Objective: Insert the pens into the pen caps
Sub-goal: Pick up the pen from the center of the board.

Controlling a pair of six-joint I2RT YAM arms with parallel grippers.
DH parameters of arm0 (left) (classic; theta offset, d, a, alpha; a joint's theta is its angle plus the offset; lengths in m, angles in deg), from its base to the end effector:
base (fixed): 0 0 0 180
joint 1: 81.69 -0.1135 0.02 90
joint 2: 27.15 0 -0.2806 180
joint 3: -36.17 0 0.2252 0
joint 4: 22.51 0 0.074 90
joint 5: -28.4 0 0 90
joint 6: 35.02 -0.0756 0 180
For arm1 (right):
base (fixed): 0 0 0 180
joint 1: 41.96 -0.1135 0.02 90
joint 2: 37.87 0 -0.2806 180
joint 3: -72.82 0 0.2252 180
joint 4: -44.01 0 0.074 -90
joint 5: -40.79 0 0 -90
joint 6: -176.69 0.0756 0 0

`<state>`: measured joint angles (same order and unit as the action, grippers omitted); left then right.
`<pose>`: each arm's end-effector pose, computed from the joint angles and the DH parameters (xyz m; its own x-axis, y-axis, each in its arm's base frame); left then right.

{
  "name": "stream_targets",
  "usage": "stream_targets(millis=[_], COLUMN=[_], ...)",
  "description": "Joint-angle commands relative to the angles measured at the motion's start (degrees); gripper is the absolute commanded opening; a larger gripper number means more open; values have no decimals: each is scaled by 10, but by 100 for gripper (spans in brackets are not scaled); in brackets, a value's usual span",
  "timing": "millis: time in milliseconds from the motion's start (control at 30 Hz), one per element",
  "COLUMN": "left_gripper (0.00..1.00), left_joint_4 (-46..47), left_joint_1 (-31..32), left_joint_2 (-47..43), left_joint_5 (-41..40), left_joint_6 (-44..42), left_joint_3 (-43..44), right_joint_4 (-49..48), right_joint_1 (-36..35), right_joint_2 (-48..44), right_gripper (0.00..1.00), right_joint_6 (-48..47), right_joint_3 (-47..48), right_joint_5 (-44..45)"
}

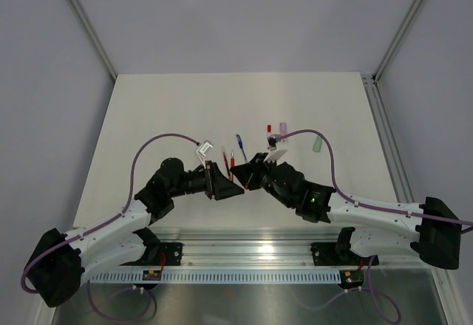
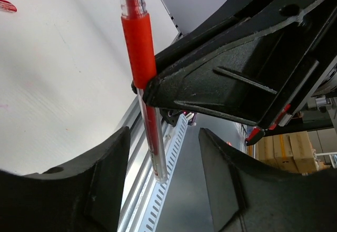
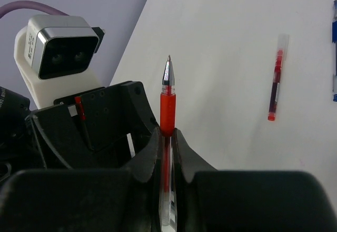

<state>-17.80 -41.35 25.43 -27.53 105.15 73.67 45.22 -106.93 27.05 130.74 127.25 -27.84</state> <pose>0.1260 -0.1626 0.2532 -0.8222 -0.1363 -0.5526 0.5071 0.2654 -0.8200 0.1366 0.2275 0.2974 -0.5434 0.3667 -0.7552 -0.4383 0.6433 0.6277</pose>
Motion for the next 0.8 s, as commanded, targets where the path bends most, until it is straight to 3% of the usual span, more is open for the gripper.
stream_targets(millis=[0,67,200,267,367,400,433,567,700,767], left_gripper=[49,42,7,0,0,0,0,0,0,0], left_joint_4=[52,52,43,34,17,12,9,-2,-22,-23], left_joint_1=[8,10,15,17,19,19,19,19,19,19], left_joint_2=[-1,-5,-21,-30,-47,-50,-54,-75,-98,-105], left_joint_5=[-29,-37,-52,-68,-84,-87,-94,-113,-139,-153], left_joint_6=[-7,-9,-24,-30,-45,-48,-54,-68,-94,-100], left_joint_3=[-4,-7,-9,-9,-13,-15,-17,-26,-31,-34], right_joint_4=[-33,-28,-26,-21,-9,-4,13,110,176,214], right_joint_1=[-10,-10,-12,-12,-13,-13,-13,-11,-9,1], right_joint_2=[-11,-11,-11,-10,-15,-18,-19,-24,-84,-105], right_gripper=[0,0,0,0,7,14,29,47,45,33], right_joint_6=[12,10,16,16,14,9,4,-25,-22,-7], right_joint_3=[1,2,0,0,1,5,9,48,32,22], right_joint_5=[10,10,10,10,10,9,9,26,55,64])
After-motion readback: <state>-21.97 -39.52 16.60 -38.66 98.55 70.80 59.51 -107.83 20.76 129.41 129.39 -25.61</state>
